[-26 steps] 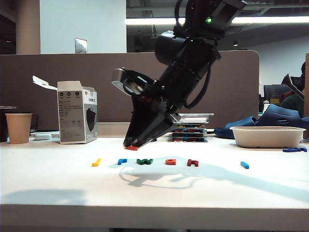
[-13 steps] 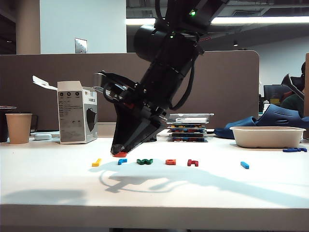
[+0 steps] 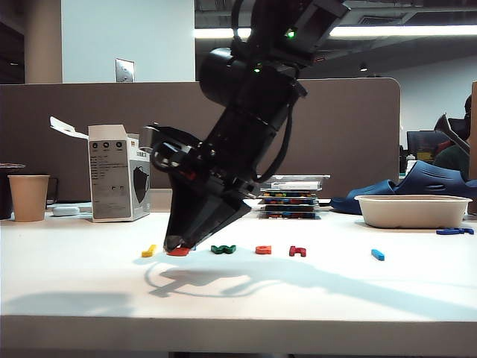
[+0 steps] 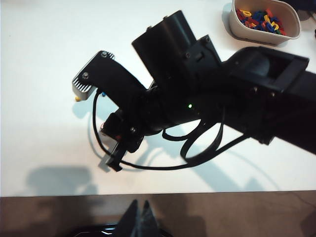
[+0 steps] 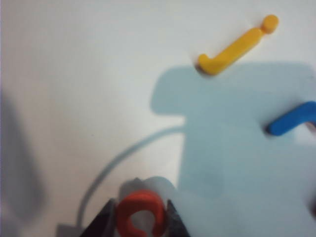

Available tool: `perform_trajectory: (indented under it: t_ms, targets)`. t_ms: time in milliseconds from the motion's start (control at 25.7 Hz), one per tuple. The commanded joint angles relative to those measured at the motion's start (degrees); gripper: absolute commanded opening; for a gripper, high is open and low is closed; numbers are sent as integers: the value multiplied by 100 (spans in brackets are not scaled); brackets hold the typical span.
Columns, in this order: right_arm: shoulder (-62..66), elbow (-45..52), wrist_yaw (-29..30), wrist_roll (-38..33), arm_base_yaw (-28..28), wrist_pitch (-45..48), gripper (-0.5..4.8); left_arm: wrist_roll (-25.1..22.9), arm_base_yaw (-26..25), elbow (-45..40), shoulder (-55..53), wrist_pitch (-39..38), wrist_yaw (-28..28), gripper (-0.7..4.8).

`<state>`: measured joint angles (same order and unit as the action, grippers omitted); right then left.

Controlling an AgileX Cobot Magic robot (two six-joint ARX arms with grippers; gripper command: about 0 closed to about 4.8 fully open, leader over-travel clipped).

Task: Select the appropriate letters from the row of letter magnets placed on the table to arrange into the word "car".

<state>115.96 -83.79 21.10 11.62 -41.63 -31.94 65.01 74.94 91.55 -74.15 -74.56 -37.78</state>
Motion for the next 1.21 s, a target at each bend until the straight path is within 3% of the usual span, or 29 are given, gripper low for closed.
perform_trajectory:
  t_ms: [39,1207]
  targets:
    - [-11,-22,-26,-7,-31,74,103,-7,-2,22,9,9,-59,-5]
    - [122,-22,-79,-2,-170,17,103,-4,-2,22,9,9,-61,-5]
